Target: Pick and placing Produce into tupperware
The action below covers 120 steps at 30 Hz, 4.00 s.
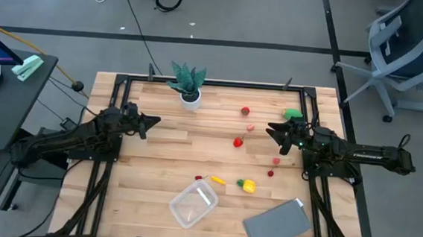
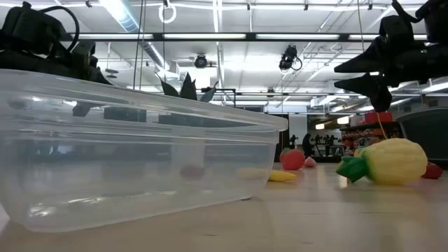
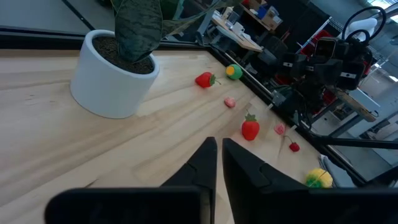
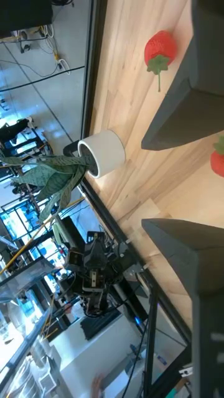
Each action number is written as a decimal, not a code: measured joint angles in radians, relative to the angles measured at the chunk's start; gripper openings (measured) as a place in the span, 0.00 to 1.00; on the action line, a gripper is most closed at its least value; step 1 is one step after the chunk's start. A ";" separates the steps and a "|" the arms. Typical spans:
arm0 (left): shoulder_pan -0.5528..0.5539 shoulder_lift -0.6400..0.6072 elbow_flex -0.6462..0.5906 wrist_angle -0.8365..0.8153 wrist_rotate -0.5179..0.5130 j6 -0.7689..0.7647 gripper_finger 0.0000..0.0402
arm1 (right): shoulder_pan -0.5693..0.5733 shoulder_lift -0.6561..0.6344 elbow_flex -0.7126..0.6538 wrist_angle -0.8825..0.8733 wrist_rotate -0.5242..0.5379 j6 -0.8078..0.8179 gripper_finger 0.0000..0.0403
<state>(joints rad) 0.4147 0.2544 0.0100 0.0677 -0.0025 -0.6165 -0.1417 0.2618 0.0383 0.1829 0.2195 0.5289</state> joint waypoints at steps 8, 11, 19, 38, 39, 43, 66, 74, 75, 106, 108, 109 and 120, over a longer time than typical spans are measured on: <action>0.000 0.000 0.000 0.000 0.000 0.000 0.09 | 0.000 0.000 0.000 0.000 0.000 0.000 0.49; 0.000 0.000 0.000 0.000 0.000 0.000 0.10 | 0.000 0.000 0.000 0.000 0.000 0.000 0.49; 0.000 0.000 0.000 0.000 0.000 0.000 0.09 | 0.000 0.000 0.000 0.000 0.000 0.000 0.49; 0.003 0.001 0.000 0.036 -0.004 0.044 0.10 | 0.000 0.000 0.000 0.000 0.000 0.000 0.49; 0.003 0.001 0.000 0.036 -0.004 0.054 0.10 | 0.000 0.000 0.000 -0.001 0.000 0.000 0.49; 0.002 0.001 0.000 0.037 -0.004 0.038 0.08 | 0.000 0.000 0.000 -0.003 0.000 0.000 0.49; 0.003 0.001 0.000 0.157 -0.090 -0.291 0.10 | -0.002 0.000 0.000 0.261 0.099 0.239 0.49; 0.003 0.001 0.000 0.221 -0.107 -0.320 0.09 | -0.035 0.000 0.000 0.562 0.158 0.228 0.49; 0.003 0.001 0.000 0.220 -0.107 -0.326 0.09 | -0.040 0.000 0.000 0.606 0.158 0.210 0.49; 0.002 0.001 0.000 0.211 -0.106 -0.339 0.09 | -0.048 0.524 1.238 -1.115 0.131 -0.302 0.62; 0.002 0.001 0.000 0.211 -0.106 -0.339 0.11 | -0.050 0.663 1.379 -1.349 0.134 -0.324 0.64; 0.002 0.001 0.000 0.211 -0.106 -0.339 0.12 | -0.055 0.731 1.438 -1.451 0.134 -0.339 0.65; 0.000 0.001 0.000 0.211 -0.051 -0.352 0.29 | -0.263 1.167 1.443 -1.681 0.016 -0.510 0.64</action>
<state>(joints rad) 0.4149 0.2550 0.0101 0.2790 -0.0540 -0.9689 -0.4042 1.4283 1.4810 -1.4977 0.2356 0.0192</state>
